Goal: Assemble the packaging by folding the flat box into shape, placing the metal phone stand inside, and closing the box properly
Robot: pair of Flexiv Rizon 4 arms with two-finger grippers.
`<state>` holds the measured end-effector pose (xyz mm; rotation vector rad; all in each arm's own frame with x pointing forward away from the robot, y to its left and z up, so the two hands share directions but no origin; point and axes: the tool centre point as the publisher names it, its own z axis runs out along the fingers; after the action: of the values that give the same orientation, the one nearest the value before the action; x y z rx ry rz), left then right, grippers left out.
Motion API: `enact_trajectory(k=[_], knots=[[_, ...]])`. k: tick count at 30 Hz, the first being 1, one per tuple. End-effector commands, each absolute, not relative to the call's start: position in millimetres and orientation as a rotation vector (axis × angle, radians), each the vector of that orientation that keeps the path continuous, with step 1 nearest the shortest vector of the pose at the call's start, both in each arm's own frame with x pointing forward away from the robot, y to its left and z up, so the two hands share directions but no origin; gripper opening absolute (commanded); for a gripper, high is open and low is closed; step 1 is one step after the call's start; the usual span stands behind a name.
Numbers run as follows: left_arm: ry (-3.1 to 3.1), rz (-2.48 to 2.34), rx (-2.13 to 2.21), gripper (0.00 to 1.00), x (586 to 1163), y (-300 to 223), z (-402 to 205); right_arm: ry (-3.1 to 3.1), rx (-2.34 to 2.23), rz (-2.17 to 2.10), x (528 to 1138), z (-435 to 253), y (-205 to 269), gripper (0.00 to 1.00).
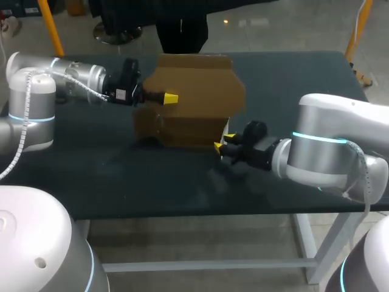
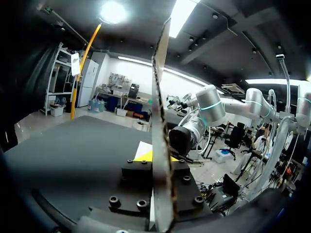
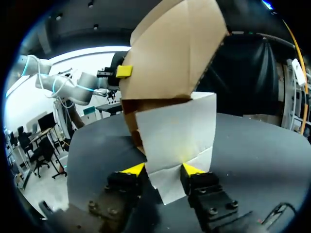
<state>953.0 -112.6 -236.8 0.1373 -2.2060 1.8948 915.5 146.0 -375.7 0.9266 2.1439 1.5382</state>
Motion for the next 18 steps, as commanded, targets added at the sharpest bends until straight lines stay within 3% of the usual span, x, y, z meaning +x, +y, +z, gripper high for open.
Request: enact_trajectory(k=[1,18], knots=[[-2.202,1.894,0.133,0.0,954,-115,-241,2.108,0.951,1.512,903,-373,152,0.5],[-2.202,1.894,0.133,0.0,954,-115,-241,2.063,0.995,1.42,879,-366,102,0.5]])
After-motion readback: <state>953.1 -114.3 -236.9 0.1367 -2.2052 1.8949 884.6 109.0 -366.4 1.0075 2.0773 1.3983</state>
